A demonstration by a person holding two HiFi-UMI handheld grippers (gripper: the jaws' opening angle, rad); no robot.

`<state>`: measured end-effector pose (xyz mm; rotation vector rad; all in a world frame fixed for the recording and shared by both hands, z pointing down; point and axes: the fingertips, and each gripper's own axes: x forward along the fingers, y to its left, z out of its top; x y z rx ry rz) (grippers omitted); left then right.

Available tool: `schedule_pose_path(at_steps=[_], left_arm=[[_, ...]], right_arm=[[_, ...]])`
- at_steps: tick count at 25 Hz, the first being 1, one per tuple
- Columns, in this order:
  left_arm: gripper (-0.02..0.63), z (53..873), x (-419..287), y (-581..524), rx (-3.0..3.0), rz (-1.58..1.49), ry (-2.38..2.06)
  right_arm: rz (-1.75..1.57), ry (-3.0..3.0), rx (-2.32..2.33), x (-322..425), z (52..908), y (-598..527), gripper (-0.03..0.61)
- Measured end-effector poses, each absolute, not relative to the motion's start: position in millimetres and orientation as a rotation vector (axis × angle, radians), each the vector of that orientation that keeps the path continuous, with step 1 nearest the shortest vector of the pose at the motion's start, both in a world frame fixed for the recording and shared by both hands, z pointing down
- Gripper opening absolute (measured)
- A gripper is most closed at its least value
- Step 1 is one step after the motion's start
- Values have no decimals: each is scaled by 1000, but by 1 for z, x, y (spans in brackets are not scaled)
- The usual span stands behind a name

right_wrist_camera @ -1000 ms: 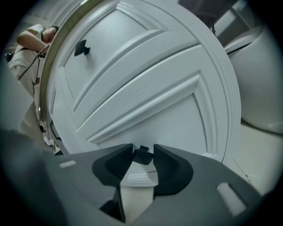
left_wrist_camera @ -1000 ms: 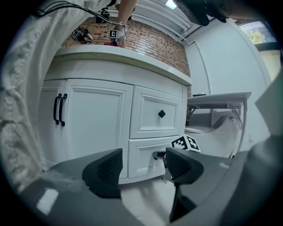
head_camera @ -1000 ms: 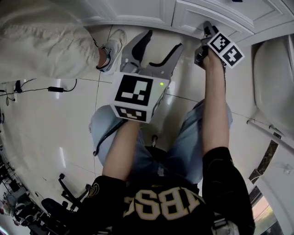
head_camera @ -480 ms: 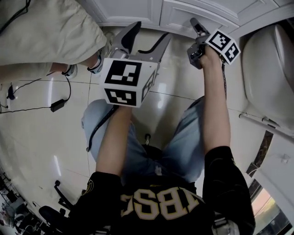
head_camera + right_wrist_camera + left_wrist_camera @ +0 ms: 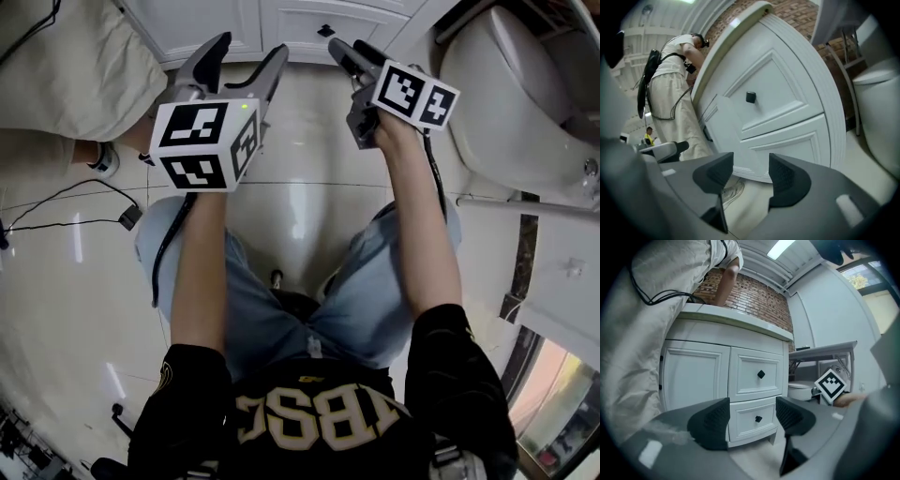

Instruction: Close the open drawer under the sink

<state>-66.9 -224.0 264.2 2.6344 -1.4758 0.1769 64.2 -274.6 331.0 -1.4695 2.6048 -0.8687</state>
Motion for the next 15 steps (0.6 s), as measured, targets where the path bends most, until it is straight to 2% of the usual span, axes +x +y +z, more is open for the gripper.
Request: schedule_pose_path(at_steps=[9,15], left_arm=[[307,260,-39,-203,2712,208,-1487],[306,253,-18,-190,2777,233,-1550]], right_arm=[[-304,2710,-1862,110,299,-207,256],[-236,2568,-1934,143,280,-178,296]])
